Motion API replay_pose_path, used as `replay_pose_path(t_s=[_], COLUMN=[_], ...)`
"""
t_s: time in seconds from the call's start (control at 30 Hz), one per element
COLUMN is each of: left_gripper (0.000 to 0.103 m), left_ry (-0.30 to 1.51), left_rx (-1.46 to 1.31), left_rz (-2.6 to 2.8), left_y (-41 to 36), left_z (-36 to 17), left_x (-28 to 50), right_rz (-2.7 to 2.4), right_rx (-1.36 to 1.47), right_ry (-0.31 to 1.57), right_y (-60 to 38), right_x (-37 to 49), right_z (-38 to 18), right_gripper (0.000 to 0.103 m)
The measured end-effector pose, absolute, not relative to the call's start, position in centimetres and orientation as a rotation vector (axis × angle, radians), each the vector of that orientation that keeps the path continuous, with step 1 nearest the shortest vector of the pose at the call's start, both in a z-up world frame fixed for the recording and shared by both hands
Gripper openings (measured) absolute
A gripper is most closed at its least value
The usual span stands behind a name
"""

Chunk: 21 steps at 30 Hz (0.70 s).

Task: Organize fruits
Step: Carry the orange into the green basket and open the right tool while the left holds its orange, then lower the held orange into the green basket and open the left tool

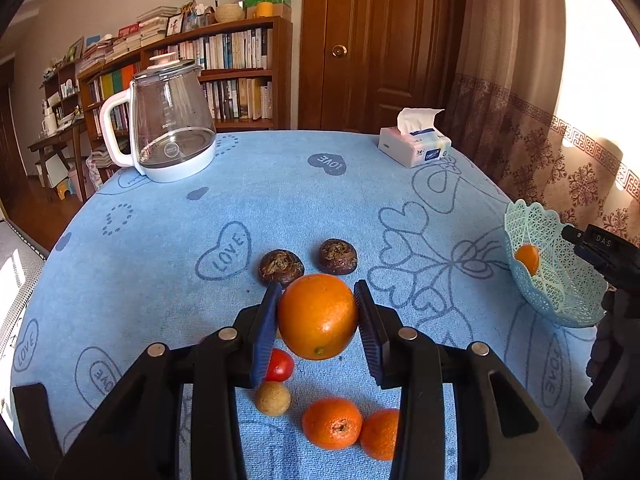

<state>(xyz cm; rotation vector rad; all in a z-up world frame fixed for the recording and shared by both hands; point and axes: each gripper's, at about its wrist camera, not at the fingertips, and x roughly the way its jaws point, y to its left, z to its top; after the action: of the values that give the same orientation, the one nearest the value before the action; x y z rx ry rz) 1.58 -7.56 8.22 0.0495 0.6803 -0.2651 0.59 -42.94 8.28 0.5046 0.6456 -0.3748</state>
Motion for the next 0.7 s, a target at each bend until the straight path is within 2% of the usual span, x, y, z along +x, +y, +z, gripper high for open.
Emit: replay_pose_path(t_s=[0.07, 0.1, 0.13, 0.3, 0.43, 0.7], left_gripper=[0.038, 0.038, 0.038, 0.038, 0.038, 0.038], left_ry=[0.679, 0.678, 0.676, 0.670, 0.675, 0.691], left_rx=[0.061, 0.067, 0.073, 0.105, 0.123, 0.161], left_rz=[-0.279, -0.288, -0.298, -0.364, -0.430, -0.557], left_y=[-8.4, -8.9, -9.3, -12.2, -14.8, -20.2], left_z=[8.3, 8.4, 8.5, 8.9, 9.1, 8.8], left_x=[1.6, 1.6, 1.5, 1.3, 1.2, 1.1], right_rz=[-0.387, -0.393, -0.400, -0.421, -0.444, -0.451], right_rx=[0.505, 0.510, 0.512, 0.505, 0.521, 0.536], right_ry=[0.630, 0.621, 0.611, 0.583, 0.557, 0.549], right_y=[-43.1, -43.1, -43.2, -43.3, -43.8, -44.2], right_x=[0.3, 0.2, 0.1, -0.2, -0.6, -0.7], right_z=[8.5, 8.6, 8.6, 8.9, 8.9, 8.7], right_gripper=[0.047, 0.055, 0.056, 0.057, 0.062, 0.062])
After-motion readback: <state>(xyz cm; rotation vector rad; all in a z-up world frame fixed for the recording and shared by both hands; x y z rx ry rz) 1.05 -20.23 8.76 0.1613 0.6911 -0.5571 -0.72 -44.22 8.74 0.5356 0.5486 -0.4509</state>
